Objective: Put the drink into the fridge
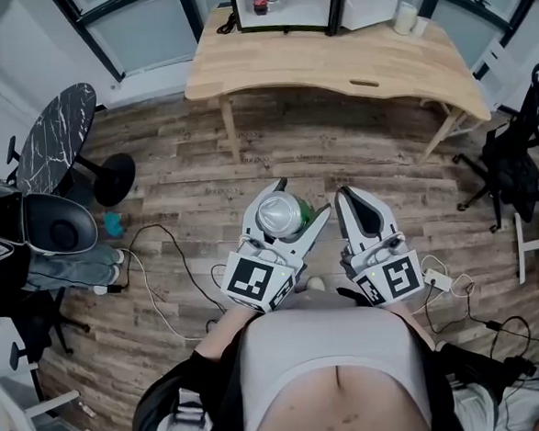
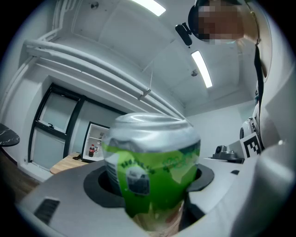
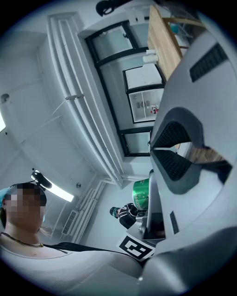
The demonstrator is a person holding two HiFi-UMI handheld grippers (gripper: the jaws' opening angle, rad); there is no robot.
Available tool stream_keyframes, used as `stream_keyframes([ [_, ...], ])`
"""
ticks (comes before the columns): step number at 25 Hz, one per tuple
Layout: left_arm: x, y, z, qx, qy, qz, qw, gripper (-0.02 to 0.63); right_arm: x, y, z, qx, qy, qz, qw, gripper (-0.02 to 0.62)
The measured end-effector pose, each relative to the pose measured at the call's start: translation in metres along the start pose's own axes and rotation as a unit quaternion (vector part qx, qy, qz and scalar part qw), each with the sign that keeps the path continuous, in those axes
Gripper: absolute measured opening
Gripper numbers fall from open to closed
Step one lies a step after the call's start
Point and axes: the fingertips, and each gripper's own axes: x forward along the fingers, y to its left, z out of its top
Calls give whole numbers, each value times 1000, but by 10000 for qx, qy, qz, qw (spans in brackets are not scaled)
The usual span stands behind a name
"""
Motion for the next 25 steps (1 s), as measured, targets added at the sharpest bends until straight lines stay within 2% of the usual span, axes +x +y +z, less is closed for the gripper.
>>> stream_keyframes([
  [4,-5,5,-3,-8,77,-45,10000,342,6,10,-5,104,58,95,9999,40],
  [12,-21,25,-4,50,40,-116,9999,342,18,26,-19,243,-27,-151,9996,40],
  [18,-30,35,-12,-63,183,-202,9996,342,22,42,-33,340,153,-223,9991,40],
  [25,-10,44,-21,-152,229,-260,9993,342,29,17,-40,365,169,-472,9981,40],
])
